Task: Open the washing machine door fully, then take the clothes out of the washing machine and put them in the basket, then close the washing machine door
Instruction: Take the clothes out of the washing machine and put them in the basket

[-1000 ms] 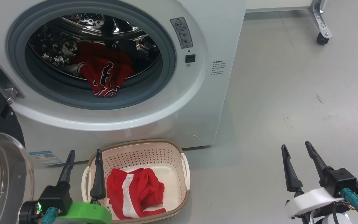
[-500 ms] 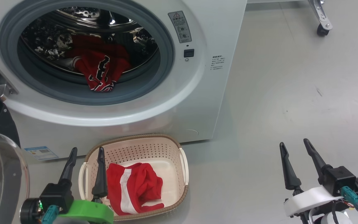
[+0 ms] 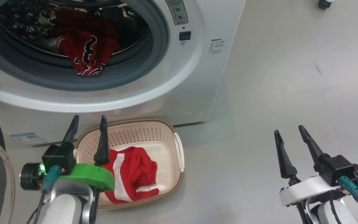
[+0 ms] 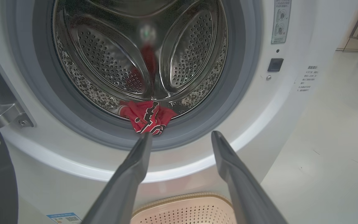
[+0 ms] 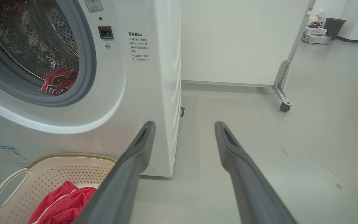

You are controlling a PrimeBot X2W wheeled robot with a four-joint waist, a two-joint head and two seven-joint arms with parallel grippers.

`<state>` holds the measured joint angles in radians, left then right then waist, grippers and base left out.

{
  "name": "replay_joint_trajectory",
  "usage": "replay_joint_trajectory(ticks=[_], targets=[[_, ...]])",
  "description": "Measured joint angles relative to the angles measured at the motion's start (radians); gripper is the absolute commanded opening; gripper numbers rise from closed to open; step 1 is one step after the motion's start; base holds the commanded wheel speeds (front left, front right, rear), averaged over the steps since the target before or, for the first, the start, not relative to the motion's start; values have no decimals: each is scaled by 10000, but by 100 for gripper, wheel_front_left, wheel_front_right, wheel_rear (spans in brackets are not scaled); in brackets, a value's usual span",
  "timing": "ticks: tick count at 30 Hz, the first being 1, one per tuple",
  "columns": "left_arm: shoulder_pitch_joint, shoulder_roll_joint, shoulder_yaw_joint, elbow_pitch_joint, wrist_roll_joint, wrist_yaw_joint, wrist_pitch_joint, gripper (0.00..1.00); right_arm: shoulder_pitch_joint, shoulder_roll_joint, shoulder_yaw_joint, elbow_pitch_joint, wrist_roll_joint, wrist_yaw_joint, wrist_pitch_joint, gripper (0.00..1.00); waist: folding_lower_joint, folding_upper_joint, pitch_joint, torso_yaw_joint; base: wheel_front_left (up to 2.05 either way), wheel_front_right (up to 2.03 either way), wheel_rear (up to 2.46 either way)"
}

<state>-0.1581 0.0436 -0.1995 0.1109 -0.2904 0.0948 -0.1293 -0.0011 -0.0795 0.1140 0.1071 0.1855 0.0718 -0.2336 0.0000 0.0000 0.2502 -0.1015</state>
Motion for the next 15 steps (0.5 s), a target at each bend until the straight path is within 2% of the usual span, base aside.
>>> replay_joint_trajectory(ticks=[6, 15], targets=[[-986, 27, 232, 575, -199, -35, 487, 100, -346, 4, 182, -23, 63, 92, 0, 100, 0, 0, 490, -225, 0, 0, 0], [-2507, 376, 754, 1737, -543, -61, 1501, 100, -838, 98, 407, 35, 247, 201, -6, 100, 0, 0, 1236, -763, 0, 0, 0]])
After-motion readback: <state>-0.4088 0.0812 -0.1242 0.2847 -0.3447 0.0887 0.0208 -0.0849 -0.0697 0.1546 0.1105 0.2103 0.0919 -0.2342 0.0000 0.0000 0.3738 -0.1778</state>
